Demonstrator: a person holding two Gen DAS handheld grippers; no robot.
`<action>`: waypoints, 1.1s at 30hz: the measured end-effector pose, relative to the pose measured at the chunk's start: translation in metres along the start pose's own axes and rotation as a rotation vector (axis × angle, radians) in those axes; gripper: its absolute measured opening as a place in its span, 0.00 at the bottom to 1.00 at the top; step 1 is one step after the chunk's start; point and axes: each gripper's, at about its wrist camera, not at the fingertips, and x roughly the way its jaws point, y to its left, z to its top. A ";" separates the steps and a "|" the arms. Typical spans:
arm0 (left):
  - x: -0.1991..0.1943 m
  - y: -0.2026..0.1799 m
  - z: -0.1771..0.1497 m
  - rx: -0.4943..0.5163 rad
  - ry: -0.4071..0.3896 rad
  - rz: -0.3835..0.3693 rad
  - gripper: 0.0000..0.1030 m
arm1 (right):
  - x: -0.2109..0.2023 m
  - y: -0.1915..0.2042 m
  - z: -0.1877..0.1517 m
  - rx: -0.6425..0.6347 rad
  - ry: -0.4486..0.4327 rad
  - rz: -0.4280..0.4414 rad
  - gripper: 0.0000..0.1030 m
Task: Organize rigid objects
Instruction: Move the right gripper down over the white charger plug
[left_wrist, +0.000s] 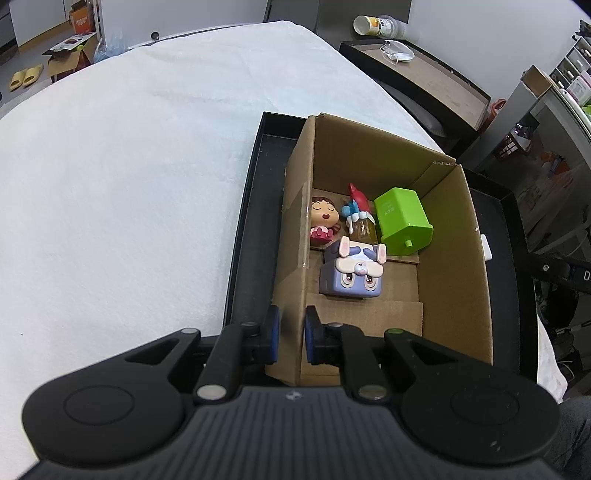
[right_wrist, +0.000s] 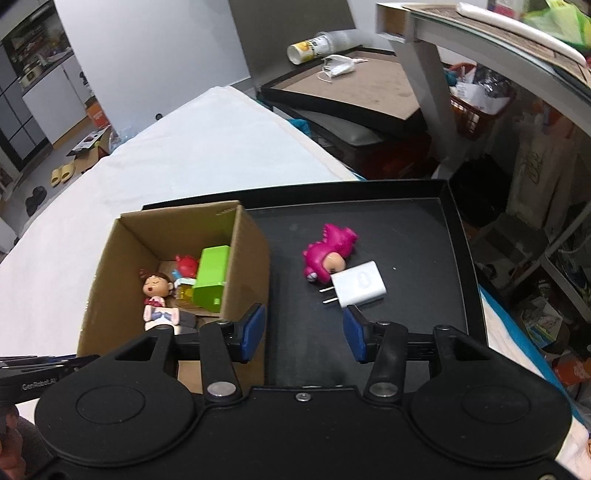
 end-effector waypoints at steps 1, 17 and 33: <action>0.000 0.000 0.000 0.001 0.000 0.002 0.12 | 0.001 -0.003 -0.001 0.005 0.002 -0.002 0.46; 0.004 -0.003 0.002 0.011 0.010 0.022 0.12 | 0.021 -0.037 -0.007 0.078 0.024 -0.014 0.51; 0.010 -0.002 0.003 0.001 0.023 0.014 0.12 | 0.078 -0.030 0.005 -0.117 0.050 -0.074 0.76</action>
